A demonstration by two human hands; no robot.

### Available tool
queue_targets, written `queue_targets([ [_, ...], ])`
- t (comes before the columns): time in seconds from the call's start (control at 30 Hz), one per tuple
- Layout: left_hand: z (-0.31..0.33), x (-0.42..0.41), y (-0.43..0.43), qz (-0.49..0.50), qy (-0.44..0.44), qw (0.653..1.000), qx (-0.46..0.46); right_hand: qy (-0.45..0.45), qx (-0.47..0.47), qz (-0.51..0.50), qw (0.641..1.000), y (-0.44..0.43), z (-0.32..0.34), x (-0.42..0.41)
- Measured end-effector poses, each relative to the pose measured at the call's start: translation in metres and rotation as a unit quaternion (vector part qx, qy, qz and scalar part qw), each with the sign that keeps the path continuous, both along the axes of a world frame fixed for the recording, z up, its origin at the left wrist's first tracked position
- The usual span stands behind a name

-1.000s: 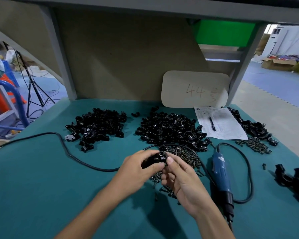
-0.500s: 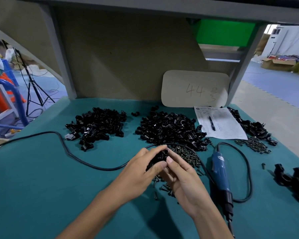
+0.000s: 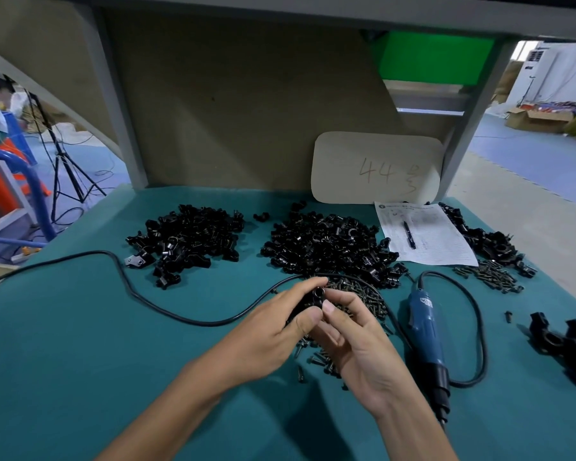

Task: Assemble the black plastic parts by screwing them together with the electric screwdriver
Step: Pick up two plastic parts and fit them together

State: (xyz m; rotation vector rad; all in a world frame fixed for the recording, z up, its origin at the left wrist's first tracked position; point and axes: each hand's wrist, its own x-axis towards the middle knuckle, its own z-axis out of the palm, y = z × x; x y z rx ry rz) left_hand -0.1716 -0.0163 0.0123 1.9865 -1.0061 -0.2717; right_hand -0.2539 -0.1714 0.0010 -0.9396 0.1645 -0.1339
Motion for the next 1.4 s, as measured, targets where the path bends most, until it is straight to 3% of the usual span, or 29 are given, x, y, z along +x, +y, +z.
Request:
queue_targets([
  [1.2, -0.023, -0.001, -0.006, 0.021, 0.005, 1.0, -0.015, 0.029, 0.01, 0.029, 0.999, -0.004, -0.011, 0.001],
  [1.27, -0.035, 0.003, -0.005, 0.037, 0.012, 0.999, -0.011, 0.045, -0.022, 0.021, 0.999, -0.006, -0.019, 0.006],
  [1.33, -0.048, 0.009, -0.003, 0.057, 0.02, 0.998, 0.0, 0.071, -0.121, -0.001, 0.99, -0.012, -0.027, 0.013],
  [1.37, -0.055, 0.011, -0.002, 0.07, 0.024, 0.997, 0.009, 0.091, -0.23, -0.026, 0.968, -0.019, -0.031, 0.017],
  [1.4, -0.061, 0.013, -0.001, 0.083, 0.026, 0.996, 0.016, 0.115, -0.377, -0.063, 0.917, -0.028, -0.034, 0.022],
])
